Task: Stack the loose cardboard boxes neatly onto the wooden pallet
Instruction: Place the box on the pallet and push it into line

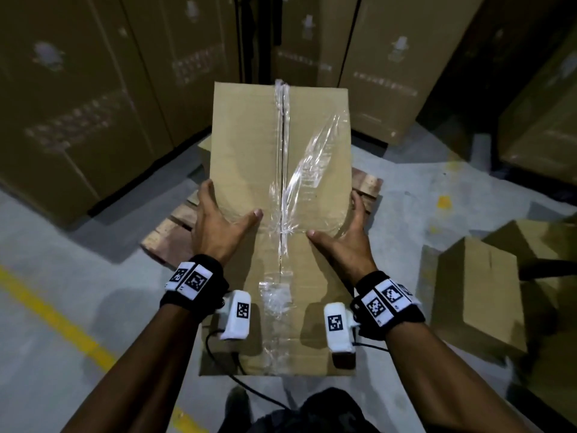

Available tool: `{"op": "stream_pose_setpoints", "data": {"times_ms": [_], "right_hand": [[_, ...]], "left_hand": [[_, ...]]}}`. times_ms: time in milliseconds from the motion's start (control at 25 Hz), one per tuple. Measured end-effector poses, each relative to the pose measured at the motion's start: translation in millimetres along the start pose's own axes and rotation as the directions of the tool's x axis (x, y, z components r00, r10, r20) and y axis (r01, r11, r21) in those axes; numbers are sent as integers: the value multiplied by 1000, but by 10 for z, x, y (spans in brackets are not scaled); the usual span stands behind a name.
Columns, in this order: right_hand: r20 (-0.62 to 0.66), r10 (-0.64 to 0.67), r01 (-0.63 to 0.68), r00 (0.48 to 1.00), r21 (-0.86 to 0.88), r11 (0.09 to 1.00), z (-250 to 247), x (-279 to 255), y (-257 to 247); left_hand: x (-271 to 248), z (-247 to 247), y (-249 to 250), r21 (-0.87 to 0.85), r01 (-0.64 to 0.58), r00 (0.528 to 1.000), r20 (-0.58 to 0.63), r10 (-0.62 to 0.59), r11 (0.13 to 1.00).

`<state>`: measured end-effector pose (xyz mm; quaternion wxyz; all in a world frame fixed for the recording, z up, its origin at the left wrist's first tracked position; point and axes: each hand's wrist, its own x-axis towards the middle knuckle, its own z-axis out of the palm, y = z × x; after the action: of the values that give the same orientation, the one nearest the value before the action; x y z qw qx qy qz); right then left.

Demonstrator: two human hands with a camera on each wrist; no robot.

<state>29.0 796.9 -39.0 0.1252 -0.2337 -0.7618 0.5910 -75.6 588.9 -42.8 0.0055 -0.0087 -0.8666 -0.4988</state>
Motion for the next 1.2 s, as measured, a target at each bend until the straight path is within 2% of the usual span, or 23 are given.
{"op": "stream_pose_setpoints", "data": {"times_ms": [280,640,840,1040,1200], "right_hand": [[-143,58,-61,988,-16,998,324,429,-55],[-174,78,-78,982,9,997,326,1287,-31],[-234,104,-110,967,-11,994,393,1597,-71],[-316,130,-154,940,-52,987,707,1944,-80],[-389,163,-196,907,-49,979,1159,2267,-157]], "left_hand": [[823,120,-62,-15,-60,989,138,61,998],[1634,552,149,35,-88,982,169,81,996],[2047,715,203,22,-80,970,232,73,997],[2630,802,123,-14,-94,944,317,94,995],[3253,768,27,-6,-110,911,400,103,994]]}}
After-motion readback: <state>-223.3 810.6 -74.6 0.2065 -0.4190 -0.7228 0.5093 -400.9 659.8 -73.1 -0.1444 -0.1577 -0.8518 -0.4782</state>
